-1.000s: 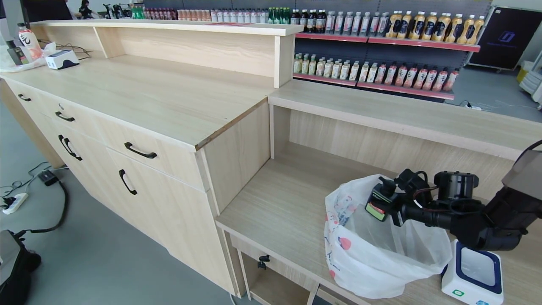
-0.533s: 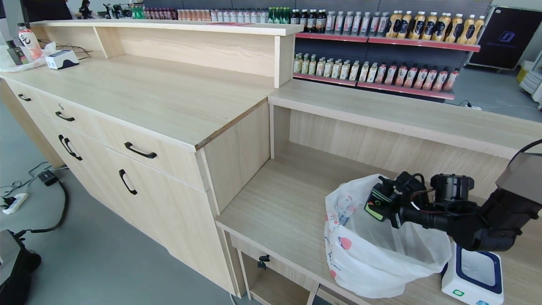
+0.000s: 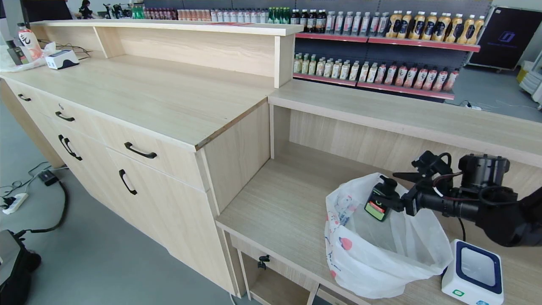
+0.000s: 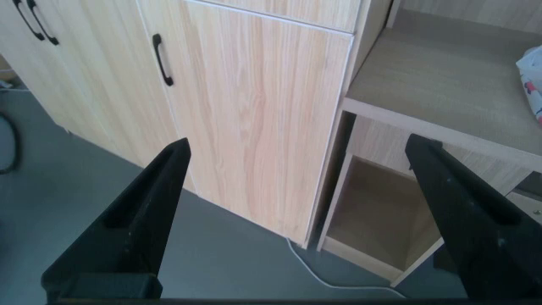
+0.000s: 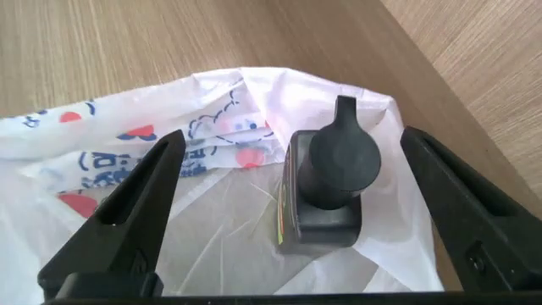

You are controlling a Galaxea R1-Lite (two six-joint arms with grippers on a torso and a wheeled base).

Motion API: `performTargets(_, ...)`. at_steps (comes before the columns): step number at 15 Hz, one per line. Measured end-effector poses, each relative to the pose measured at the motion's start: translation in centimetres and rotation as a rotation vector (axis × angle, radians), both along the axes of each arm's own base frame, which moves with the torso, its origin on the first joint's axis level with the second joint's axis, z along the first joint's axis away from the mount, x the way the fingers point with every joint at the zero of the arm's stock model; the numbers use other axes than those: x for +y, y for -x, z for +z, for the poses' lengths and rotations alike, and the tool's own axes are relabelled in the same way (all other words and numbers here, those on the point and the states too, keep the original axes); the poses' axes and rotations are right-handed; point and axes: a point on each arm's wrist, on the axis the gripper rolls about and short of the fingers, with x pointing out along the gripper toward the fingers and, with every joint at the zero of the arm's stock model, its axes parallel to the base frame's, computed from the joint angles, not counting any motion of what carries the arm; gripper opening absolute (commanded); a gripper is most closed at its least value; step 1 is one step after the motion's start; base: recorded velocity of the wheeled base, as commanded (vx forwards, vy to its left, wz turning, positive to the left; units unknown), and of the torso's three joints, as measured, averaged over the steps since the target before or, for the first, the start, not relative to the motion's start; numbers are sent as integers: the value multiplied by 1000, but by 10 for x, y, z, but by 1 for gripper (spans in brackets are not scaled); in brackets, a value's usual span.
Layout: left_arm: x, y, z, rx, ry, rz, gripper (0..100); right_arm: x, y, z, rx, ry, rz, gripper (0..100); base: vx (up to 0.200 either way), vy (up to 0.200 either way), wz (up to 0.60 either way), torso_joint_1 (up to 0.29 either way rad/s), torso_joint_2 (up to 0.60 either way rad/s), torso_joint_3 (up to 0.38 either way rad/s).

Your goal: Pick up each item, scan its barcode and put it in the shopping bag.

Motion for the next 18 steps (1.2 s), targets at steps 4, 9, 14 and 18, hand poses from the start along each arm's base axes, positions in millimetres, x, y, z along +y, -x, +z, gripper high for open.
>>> performTargets(4, 0, 0, 0, 0, 0, 0, 100, 2, 56, 55, -74, -79, -31, 100, 0, 0, 0, 0, 0, 0)
performTargets(9, 0, 0, 0, 0, 0, 1, 100, -10, 130, 98, -175, -39, -159, 100, 0, 0, -480, -42, 105, 70)
performTargets(14, 0, 0, 0, 0, 0, 0, 100, -19, 159, 128, -288, 22, -242, 100, 0, 0, -600, -193, 528, 322)
performTargets(18, 0, 0, 0, 0, 0, 0, 100, -21, 167, 128, -297, 52, -310, 100, 0, 0, 0, -144, 417, 276)
